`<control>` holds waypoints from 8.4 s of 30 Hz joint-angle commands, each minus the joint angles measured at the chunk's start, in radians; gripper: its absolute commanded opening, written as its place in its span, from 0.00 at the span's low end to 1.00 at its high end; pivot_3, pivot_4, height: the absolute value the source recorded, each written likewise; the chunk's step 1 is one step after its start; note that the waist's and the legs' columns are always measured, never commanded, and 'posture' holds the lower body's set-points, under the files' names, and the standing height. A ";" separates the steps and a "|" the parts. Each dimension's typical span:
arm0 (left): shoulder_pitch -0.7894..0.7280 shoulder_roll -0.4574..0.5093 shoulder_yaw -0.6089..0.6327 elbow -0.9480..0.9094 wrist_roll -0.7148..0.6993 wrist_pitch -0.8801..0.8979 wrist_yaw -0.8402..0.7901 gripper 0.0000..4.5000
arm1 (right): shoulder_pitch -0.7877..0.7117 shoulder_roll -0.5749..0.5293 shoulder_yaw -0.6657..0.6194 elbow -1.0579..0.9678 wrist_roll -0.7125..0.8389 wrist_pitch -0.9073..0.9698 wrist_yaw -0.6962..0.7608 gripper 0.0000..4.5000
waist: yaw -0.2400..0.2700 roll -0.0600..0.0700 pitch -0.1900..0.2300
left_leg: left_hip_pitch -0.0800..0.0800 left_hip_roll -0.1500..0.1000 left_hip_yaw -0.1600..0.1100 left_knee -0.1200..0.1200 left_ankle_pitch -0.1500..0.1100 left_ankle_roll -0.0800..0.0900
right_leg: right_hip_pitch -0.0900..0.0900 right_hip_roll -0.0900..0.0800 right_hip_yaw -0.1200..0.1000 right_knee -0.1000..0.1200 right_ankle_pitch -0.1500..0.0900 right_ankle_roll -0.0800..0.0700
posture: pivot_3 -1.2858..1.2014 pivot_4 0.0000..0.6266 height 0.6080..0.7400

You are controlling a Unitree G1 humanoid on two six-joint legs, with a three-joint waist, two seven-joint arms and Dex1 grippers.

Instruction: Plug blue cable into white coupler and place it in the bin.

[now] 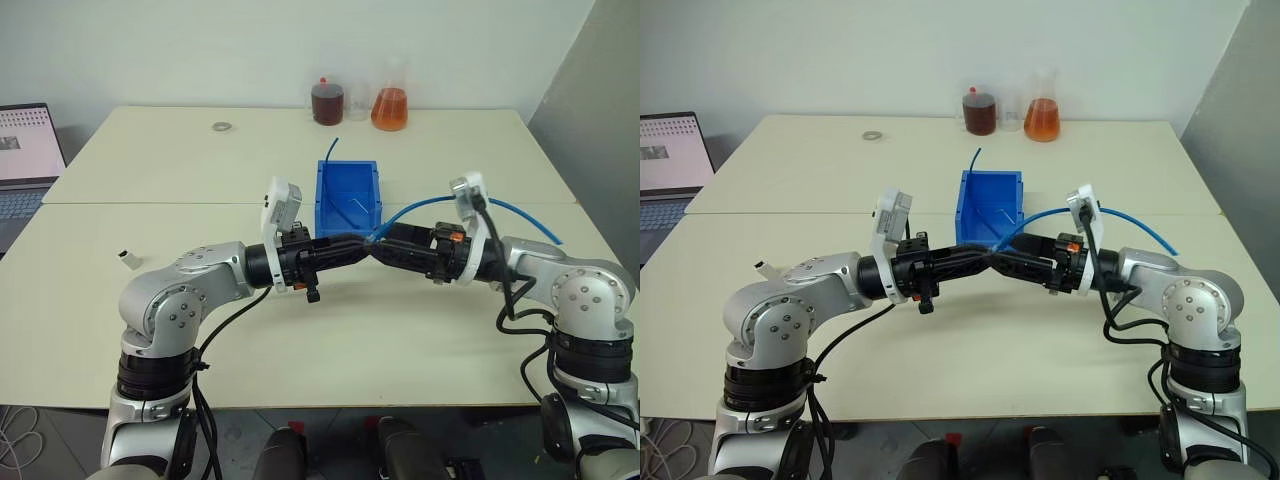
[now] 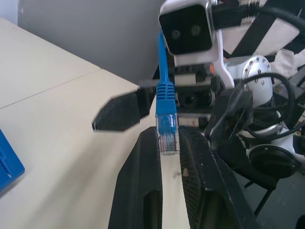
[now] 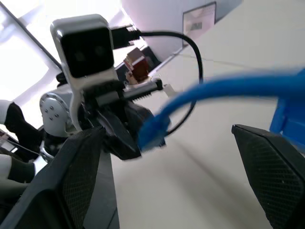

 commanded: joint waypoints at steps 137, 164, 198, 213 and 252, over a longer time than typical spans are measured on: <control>0.148 0.163 -0.344 0.394 0.590 -0.851 -0.377 0.18 | -0.177 -0.090 0.332 0.162 -0.454 -0.352 0.299 0.03 | 0.005 0.000 0.000 | -0.001 0.000 0.001 -0.001 0.001 -0.001 | -0.001 0.000 0.000 -0.004 0.001 0.001 | 0.52 0.24 1.00; -0.015 -0.022 -0.383 0.834 0.729 -1.103 -0.485 0.18 | -0.006 -0.060 0.555 0.121 -0.753 -0.632 0.364 0.03 | 0.020 0.000 0.000 | 0.000 -0.001 0.000 0.001 0.001 0.000 | 0.000 -0.001 0.000 -0.001 0.001 0.001 | 0.52 0.24 1.00; -0.006 -0.014 -0.354 0.781 0.723 -1.066 -0.466 0.18 | -0.022 -0.054 0.622 0.237 -0.908 -0.707 0.442 0.03 | 0.020 0.000 0.000 | 0.001 -0.001 0.000 0.001 0.001 0.000 | 0.000 -0.001 0.000 0.000 0.001 0.001 | 0.52 0.24 1.00; -0.002 -0.007 -0.342 0.765 0.733 -1.059 -0.457 0.18 | 0.015 -0.008 0.684 0.373 -1.011 -0.812 0.428 0.03 | 0.018 0.000 -0.002 | 0.003 -0.001 0.000 0.002 0.002 0.002 | 0.002 0.000 0.000 0.002 0.001 0.001 | 0.52 0.24 1.00; 0.307 0.023 0.046 -0.162 0.541 -0.411 0.327 1.00 | -0.702 0.256 0.178 1.267 -0.870 -0.742 -0.057 0.39 | -0.003 0.000 0.001 | -0.002 0.000 0.002 -0.003 0.002 0.001 | -0.002 -0.001 0.001 -0.005 0.002 0.000 | 0.52 0.24 1.00</control>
